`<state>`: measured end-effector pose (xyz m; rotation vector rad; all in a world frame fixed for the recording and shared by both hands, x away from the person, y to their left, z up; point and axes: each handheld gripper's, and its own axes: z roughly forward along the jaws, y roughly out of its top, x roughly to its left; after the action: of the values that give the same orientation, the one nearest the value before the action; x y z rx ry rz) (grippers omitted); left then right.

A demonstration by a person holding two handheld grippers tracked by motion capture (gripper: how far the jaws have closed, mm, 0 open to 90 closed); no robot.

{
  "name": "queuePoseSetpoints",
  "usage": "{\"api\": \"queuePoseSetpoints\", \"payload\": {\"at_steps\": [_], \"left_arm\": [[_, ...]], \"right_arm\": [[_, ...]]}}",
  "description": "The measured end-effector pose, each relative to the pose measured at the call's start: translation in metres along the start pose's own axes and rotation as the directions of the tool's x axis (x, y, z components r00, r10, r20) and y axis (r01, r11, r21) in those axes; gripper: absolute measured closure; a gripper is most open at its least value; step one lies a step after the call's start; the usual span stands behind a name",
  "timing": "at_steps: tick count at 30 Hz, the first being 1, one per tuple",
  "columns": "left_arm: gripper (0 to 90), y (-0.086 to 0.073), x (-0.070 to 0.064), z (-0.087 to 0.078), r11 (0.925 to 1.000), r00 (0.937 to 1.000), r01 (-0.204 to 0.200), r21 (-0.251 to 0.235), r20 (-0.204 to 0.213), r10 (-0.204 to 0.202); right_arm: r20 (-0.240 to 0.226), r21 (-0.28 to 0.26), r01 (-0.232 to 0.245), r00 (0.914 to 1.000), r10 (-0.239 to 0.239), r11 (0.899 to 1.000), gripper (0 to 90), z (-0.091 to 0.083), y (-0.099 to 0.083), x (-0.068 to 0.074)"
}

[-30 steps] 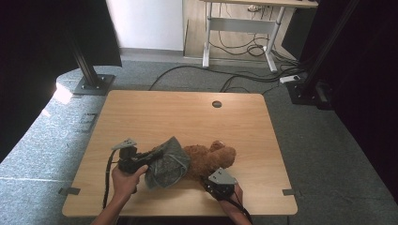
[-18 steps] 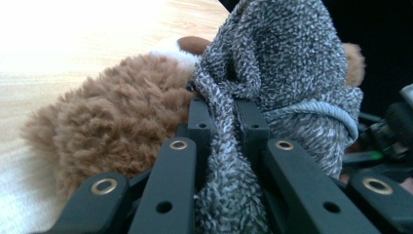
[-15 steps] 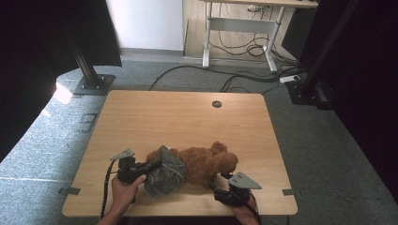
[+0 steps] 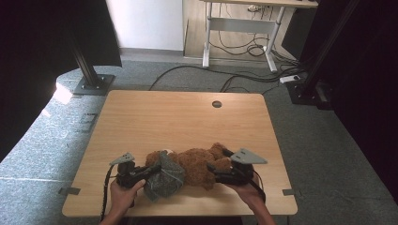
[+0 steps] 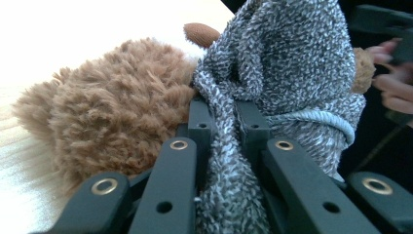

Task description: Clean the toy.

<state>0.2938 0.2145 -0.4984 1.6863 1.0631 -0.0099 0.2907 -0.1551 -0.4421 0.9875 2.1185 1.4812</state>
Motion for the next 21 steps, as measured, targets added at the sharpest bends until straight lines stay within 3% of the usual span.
{"api": "queuePoseSetpoints", "payload": {"at_steps": [3,5,6,10,13,18,19,21], "left_arm": [[79.7,-0.001,0.000,-0.002,1.0000,1.0000,0.002,0.005,0.008,-0.002],[79.6,-0.001,0.000,-0.004,0.9998,0.9998,0.009,0.018,0.020,-0.009],[79.5,0.000,0.000,-0.006,0.9997,0.9996,0.013,0.020,0.026,-0.013],[79.3,0.010,-0.002,-0.016,0.9993,0.9945,0.037,0.010,0.098,-0.037],[79.2,0.031,-0.011,-0.025,0.9994,0.9905,0.021,-0.028,0.136,-0.017],[79.2,0.065,-0.020,-0.036,0.9937,0.9881,0.012,-0.111,0.154,0.005],[79.2,0.065,-0.020,-0.036,0.9937,0.9881,0.012,-0.111,0.154,0.005],[79.2,0.084,-0.027,-0.030,0.9915,0.9870,0.000,-0.130,0.159,0.021]], "right_arm": [[-0.035,0.129,0.006,0.9994,-0.001,0.992,16.8,0.031,-0.010,-0.001],[-0.068,0.223,0.017,0.9977,-0.002,0.975,19.8,0.046,-0.023,0.002],[-0.088,0.239,0.021,0.9961,0.000,0.971,21.2,0.050,-0.031,0.005],[-0.090,0.223,0.036,0.9958,-0.016,0.974,31.6,0.043,-0.044,0.011],[-0.079,0.210,0.092,0.9939,-0.077,0.973,38.8,0.035,-0.050,0.019],[-0.056,0.180,0.157,0.9873,-0.149,0.971,42.6,0.027,-0.065,0.030],[-0.056,0.180,0.157,0.9873,-0.149,0.971,42.6,0.027,-0.065,0.030],[-0.053,0.169,0.168,0.9855,-0.161,0.971,43.0,0.026,-0.073,0.036]]}}
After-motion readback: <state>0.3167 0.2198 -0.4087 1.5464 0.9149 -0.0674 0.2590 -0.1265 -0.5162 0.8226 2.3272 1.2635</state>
